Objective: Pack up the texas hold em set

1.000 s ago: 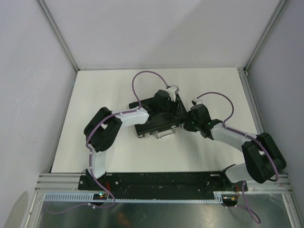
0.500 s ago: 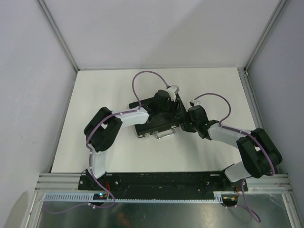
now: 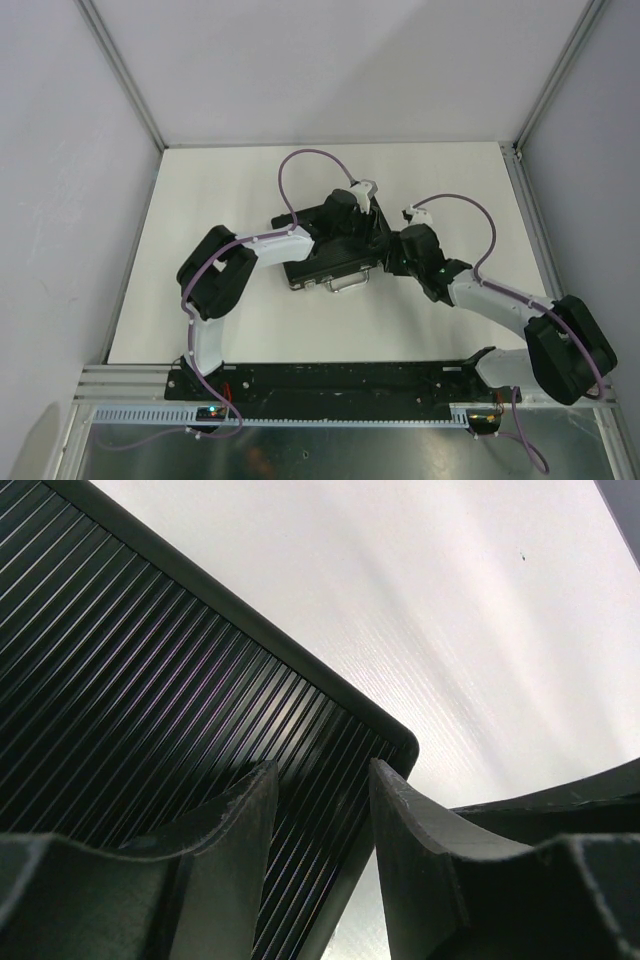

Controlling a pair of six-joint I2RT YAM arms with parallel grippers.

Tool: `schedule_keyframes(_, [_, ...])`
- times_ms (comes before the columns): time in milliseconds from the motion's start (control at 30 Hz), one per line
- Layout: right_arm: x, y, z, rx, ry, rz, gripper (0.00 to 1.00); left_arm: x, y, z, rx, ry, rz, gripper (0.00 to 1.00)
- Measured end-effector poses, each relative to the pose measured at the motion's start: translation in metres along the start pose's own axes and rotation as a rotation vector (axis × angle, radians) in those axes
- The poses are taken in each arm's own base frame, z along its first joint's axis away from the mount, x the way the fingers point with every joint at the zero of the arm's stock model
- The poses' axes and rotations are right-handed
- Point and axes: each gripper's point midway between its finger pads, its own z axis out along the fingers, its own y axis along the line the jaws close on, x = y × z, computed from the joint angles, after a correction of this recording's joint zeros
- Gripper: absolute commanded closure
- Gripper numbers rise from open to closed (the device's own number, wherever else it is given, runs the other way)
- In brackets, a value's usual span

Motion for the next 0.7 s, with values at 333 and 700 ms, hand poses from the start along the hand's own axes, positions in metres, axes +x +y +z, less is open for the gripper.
schedule_keyframes(333, [-0.009, -0.005, -0.022, 0.018, -0.026, 0.009, 0.6, -0.002, -0.002, -0.003, 0.001, -0.003, 0.002, 0.42])
schedule_keyframes(700, [-0.048, -0.036, -0.111, 0.083, -0.217, 0.126, 0.12, 0.017, 0.018, -0.09, -0.183, 0.036, -0.007, 0.0])
